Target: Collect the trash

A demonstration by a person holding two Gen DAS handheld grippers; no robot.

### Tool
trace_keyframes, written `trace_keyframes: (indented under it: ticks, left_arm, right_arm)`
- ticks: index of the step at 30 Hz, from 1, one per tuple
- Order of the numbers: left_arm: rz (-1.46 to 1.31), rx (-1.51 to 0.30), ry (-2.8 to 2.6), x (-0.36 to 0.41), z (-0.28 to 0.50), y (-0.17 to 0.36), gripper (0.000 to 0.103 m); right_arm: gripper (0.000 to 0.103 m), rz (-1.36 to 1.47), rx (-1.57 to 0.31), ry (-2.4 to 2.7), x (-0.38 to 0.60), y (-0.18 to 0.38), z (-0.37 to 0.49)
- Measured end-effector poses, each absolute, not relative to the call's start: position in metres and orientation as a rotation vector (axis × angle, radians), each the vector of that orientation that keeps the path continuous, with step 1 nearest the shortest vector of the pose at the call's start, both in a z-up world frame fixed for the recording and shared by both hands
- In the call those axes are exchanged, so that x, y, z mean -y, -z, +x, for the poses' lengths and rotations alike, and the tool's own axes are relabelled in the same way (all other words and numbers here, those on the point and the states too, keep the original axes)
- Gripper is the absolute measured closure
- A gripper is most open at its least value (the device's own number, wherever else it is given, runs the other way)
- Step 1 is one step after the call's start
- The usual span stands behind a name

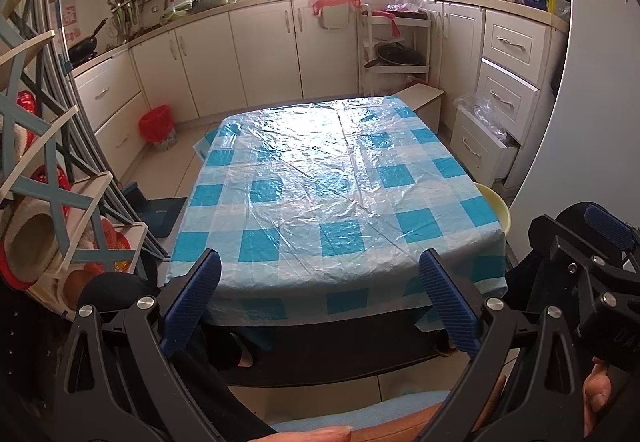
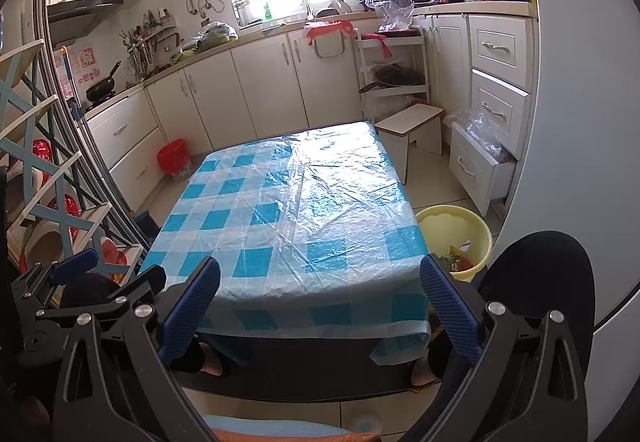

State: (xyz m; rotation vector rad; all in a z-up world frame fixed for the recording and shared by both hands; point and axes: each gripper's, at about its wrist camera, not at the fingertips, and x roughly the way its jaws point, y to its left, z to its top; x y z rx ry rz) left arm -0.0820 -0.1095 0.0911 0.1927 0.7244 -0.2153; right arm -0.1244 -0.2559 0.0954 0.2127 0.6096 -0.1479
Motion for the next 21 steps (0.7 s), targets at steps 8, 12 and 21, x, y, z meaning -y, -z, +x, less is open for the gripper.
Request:
trace_keyframes:
  ticks: [8, 12, 21]
  left_arm:
    - [0.196, -0.719, 0.208, 0.1084, -0.0832, -0.093, 0.008]
    - [0.198, -0.717, 0.204, 0.1081, -0.0835, -0.0932, 0.008]
    - [0.199, -0.717, 0.204, 0.1084, -0.0839, -0.0935, 0.008]
  right_arm:
    - [0.007, 0.214, -0.61, 0.148, 0.256, -0.0957, -0.1243]
    - [0.007, 0.217, -0.611, 0.146, 0.2531, -0.0951, -0.1247]
    - [0.007, 0.218, -0.612, 0.145, 0.2519, -0.0947, -0.1242]
